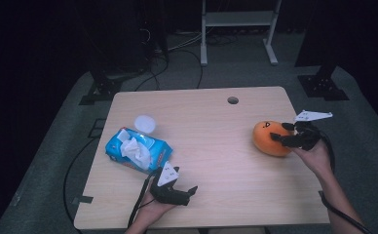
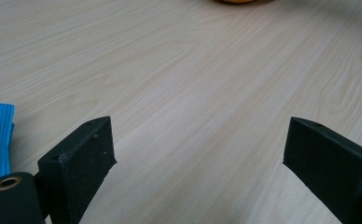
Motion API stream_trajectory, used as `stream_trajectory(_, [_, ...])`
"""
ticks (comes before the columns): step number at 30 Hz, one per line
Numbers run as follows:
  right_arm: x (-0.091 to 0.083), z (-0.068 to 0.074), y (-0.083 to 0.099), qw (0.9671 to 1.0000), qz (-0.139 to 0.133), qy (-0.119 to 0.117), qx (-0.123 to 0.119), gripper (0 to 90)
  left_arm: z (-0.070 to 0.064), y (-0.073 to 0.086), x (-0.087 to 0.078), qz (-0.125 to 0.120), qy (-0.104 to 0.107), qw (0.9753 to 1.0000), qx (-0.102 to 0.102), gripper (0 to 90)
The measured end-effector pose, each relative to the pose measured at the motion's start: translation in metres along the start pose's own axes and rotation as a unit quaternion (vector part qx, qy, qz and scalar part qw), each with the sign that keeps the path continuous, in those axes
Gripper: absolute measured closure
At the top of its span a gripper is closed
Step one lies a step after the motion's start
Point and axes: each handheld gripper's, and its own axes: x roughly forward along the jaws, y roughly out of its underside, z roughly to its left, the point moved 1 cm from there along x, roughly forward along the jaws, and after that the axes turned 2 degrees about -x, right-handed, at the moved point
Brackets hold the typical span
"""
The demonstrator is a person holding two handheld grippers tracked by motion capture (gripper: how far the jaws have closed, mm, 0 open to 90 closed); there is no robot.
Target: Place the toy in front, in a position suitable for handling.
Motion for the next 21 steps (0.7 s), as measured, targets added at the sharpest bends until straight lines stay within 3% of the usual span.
stream_trajectory(1, [0.003,0.000,0.004,1.0000,0.008,-0.003,0.003,39.1,0.000,0.000,-0.001,-0.001,0.000,1.0000,0.001,7.6])
stream_trajectory(10, [0.007,0.009,0.016,0.9999,0.003,-0.010,-0.005,60.8,0.002,0.000,-0.001,-0.003,-0.007,1.0000,0.000,7.6])
stream_trajectory(21, [0.001,0.004,0.009,0.9999,-0.013,-0.005,0.006,71.3,0.006,0.000,-0.002,-0.003,-0.008,1.0000,0.000,7.6])
